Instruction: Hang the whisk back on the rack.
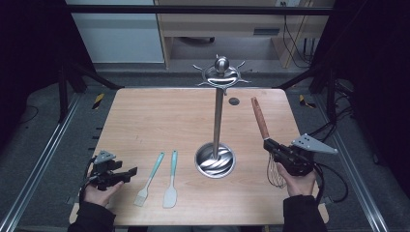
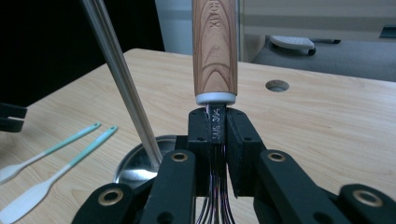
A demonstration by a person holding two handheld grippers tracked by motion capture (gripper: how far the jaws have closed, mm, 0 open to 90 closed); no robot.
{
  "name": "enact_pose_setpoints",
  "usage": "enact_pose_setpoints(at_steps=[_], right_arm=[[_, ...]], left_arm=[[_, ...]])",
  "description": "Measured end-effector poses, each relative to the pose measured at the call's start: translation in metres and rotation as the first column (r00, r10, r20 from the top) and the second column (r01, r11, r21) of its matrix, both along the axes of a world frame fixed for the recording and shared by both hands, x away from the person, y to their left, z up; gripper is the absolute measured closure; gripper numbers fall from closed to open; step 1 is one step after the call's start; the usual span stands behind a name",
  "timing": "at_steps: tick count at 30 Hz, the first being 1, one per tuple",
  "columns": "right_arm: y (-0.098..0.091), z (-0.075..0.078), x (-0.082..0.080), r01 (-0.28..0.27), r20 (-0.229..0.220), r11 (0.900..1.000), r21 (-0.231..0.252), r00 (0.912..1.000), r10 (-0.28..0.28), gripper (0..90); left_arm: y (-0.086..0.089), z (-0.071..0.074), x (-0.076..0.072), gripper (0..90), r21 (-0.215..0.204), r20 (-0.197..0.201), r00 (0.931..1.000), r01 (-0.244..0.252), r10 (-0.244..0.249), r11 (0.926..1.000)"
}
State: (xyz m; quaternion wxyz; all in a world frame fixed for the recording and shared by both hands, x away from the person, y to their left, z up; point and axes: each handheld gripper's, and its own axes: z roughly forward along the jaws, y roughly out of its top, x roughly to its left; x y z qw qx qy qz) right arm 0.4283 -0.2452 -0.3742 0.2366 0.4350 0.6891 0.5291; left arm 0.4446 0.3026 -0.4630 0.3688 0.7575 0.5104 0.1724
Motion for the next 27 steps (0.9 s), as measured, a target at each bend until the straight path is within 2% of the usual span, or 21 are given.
enact_pose_setpoints(at_steps=[6,12,19,27], right_arm=[[-0.001,0.011,-0.006,-0.010,0.053,0.9995,0.028,0.9985,0.008,81.4],[-0.001,0.027,-0.016,-0.034,0.118,0.9971,0.068,0.9927,0.026,81.3],[0.001,0.035,-0.020,-0.050,0.152,0.9952,0.084,0.9877,0.037,81.3],[0.002,0.046,-0.022,-0.069,0.209,0.9922,0.104,0.9768,0.046,81.4]], left_arm=[[-0.001,0.000,0.000,28.9,0.008,0.002,1.0000,-0.003,0.003,1.0000],[-0.002,0.000,0.000,28.9,0.010,0.003,1.0000,-0.003,0.003,0.9999],[-0.002,0.000,0.001,28.9,0.014,0.002,1.0000,-0.001,0.001,0.9999],[-0.002,-0.001,0.001,28.9,0.016,0.001,1.0000,-0.005,0.005,0.9999]])
